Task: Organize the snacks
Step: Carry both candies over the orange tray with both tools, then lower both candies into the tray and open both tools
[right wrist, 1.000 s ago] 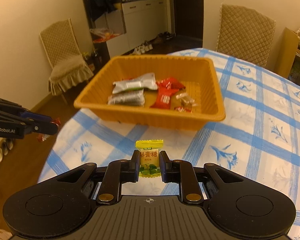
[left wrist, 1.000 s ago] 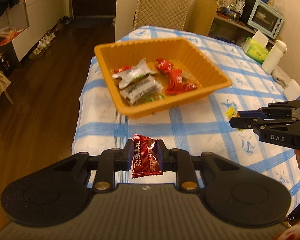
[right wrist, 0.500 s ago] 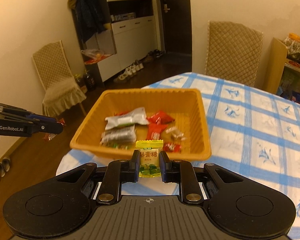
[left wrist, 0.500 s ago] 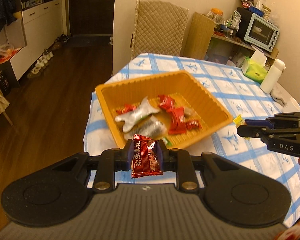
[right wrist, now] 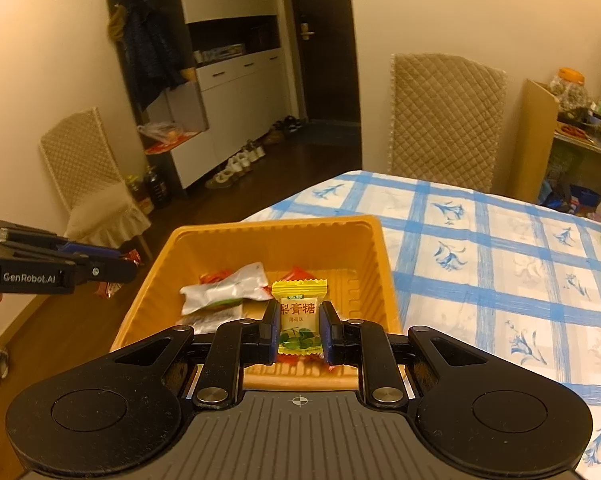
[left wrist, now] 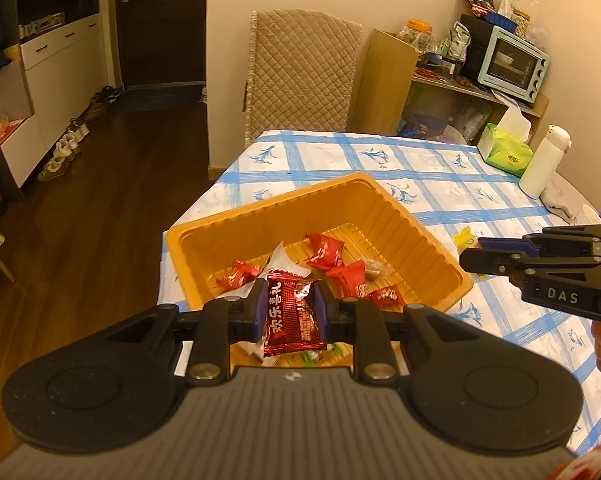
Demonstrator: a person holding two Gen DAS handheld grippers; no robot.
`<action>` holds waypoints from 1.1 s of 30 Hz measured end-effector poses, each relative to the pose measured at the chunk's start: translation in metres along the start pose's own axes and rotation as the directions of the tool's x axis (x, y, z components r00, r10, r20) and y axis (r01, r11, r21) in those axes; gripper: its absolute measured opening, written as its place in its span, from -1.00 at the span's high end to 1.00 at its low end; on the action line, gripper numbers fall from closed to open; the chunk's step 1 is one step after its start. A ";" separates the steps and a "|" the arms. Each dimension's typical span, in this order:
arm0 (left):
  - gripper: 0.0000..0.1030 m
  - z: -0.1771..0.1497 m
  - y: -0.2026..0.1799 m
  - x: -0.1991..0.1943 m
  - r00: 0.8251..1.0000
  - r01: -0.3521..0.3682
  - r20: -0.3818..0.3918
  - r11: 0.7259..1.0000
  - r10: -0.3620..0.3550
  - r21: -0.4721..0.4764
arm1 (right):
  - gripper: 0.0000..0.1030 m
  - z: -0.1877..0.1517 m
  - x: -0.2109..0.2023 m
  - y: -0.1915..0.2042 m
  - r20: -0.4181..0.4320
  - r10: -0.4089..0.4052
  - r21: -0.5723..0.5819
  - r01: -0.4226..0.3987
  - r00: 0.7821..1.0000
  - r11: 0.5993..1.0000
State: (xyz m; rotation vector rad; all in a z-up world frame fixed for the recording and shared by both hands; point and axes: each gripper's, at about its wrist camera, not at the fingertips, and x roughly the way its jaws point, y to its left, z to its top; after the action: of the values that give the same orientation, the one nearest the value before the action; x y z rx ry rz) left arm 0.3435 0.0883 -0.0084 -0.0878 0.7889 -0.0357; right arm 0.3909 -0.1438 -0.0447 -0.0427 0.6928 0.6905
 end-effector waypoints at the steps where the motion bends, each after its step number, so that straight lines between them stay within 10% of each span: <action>1: 0.57 0.002 -0.001 0.003 1.000 0.004 -0.001 1.000 -0.004 0.005 | 0.60 0.002 0.002 -0.002 0.001 -0.004 0.006 0.004 1.000 1.000; 33: 0.57 0.026 0.004 0.084 0.994 0.046 -0.099 0.998 -0.043 0.032 | 0.60 0.024 0.095 -0.023 -0.086 -0.073 0.104 0.082 0.994 0.991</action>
State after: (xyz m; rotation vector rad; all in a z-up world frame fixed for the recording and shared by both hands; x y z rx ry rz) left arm 0.4211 0.0889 -0.0504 -0.0712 0.8844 -0.0964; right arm 0.4717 -0.1013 -0.0880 0.0011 0.8022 0.5780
